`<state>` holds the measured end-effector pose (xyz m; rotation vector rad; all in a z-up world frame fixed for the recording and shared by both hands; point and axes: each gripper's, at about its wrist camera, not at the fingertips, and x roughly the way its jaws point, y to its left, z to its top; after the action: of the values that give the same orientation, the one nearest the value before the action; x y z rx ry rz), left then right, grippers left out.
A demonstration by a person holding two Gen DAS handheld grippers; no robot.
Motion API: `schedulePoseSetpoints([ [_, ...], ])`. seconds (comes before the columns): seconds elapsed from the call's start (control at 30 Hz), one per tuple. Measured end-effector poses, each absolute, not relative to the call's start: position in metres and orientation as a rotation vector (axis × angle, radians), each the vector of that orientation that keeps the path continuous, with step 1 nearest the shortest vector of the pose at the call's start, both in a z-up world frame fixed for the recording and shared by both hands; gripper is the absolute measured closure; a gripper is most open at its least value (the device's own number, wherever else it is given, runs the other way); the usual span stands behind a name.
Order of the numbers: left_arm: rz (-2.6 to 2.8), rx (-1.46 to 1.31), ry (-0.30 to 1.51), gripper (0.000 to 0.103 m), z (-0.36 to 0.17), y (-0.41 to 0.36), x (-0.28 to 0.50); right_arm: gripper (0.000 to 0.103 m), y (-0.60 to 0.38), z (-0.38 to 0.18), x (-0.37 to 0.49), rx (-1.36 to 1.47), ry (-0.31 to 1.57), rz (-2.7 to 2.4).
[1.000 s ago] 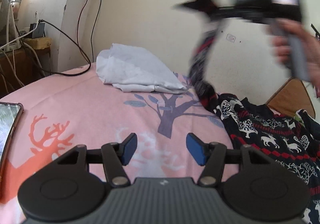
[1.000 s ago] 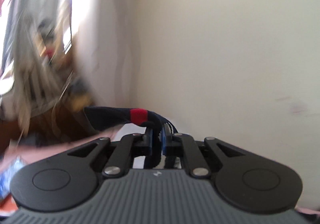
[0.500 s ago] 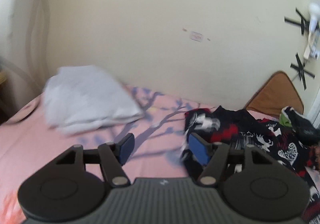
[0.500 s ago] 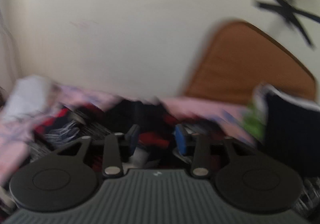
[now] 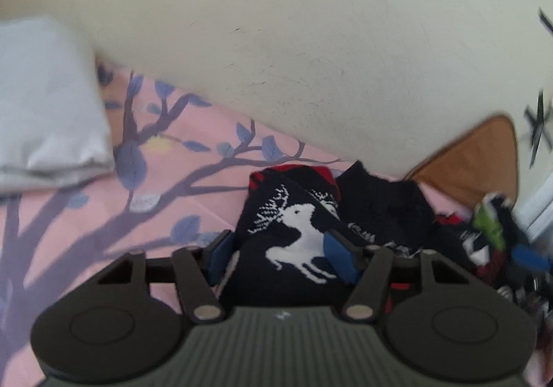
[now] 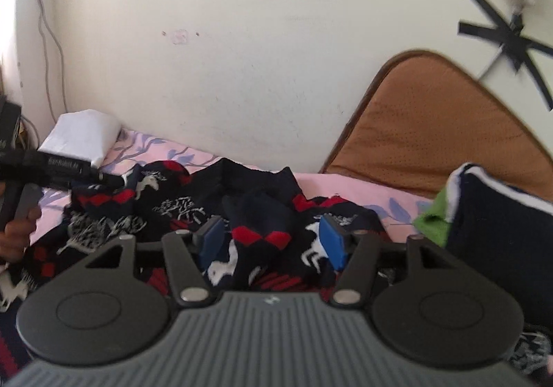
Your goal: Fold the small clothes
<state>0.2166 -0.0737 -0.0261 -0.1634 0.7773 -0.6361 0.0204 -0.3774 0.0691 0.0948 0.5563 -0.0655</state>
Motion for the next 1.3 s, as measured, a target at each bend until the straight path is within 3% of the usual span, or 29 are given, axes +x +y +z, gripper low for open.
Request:
schedulePoseSetpoints([
  [0.07, -0.632, -0.15, 0.759, 0.076, -0.027, -0.073, 0.214, 0.039, -0.375, 0.056, 0.04, 0.108, 0.61, -0.073],
  [0.1, -0.643, -0.166, 0.755, 0.081, -0.026, -0.069, 0.215, 0.043, -0.373, 0.048, 0.05, 0.11, 0.658, -0.066],
  [0.13, -0.65, -0.18, 0.755, 0.083, -0.027, -0.066, 0.217, 0.073, -0.369, 0.04, 0.058, 0.108, 0.71, -0.067],
  [0.17, -0.651, -0.207, 0.76, 0.085, -0.029, -0.06, 0.218, 0.086, -0.366, 0.037, 0.06, 0.101, 0.73, -0.099],
  [0.37, -0.628, -0.357, 0.739, 0.087, -0.029, -0.041, 0.225, 0.088, -0.39, 0.117, -0.025, 0.451, 0.419, -0.152],
  [0.47, -0.612, -0.417, 0.726, 0.087, -0.028, -0.035, 0.228, 0.095, -0.39, 0.147, -0.058, 0.49, 0.372, -0.211],
  [0.57, -0.595, -0.418, 0.751, 0.087, -0.031, -0.037, 0.232, 0.088, -0.394, 0.147, -0.055, 0.534, 0.428, -0.287],
  [0.63, -0.6, -0.419, 0.751, 0.087, -0.031, -0.037, 0.232, 0.052, -0.392, 0.137, -0.046, 0.44, 0.427, -0.371],
  [0.7, -0.6, -0.41, 0.747, 0.086, -0.031, -0.036, 0.231, 0.05, -0.381, 0.129, -0.04, 0.262, 0.408, -0.444],
  [0.8, -0.605, -0.426, 0.762, 0.086, -0.033, -0.034, 0.233, 0.047, -0.372, 0.118, -0.045, 0.239, 0.419, -0.285],
  [0.93, -0.612, -0.455, 0.781, 0.086, -0.036, -0.031, 0.237, 0.025, -0.349, 0.109, -0.066, 0.144, 0.435, 0.008],
  [1.0, -0.619, -0.46, 0.779, 0.086, -0.035, -0.03, 0.237, 0.018, -0.332, 0.102, -0.068, -0.017, 0.473, 0.062],
  [1.07, -0.627, -0.455, 0.764, 0.087, -0.034, -0.03, 0.236, 0.019, -0.328, 0.087, -0.06, -0.132, 0.546, 0.07],
  [1.1, -0.632, -0.45, 0.754, 0.087, -0.032, -0.03, 0.234, 0.026, -0.33, 0.079, -0.053, -0.154, 0.602, 0.063],
  [1.13, -0.636, -0.446, 0.744, 0.087, -0.031, -0.03, 0.232, 0.068, -0.335, 0.072, -0.045, -0.165, 0.674, 0.059],
  [1.17, -0.646, -0.445, 0.733, 0.087, -0.03, -0.029, 0.231, 0.093, -0.344, 0.067, -0.038, -0.152, 0.729, 0.058],
  [1.3, -0.654, -0.452, 0.703, 0.088, -0.025, -0.029, 0.228, 0.094, -0.359, 0.104, -0.039, -0.017, 0.614, 0.006],
])
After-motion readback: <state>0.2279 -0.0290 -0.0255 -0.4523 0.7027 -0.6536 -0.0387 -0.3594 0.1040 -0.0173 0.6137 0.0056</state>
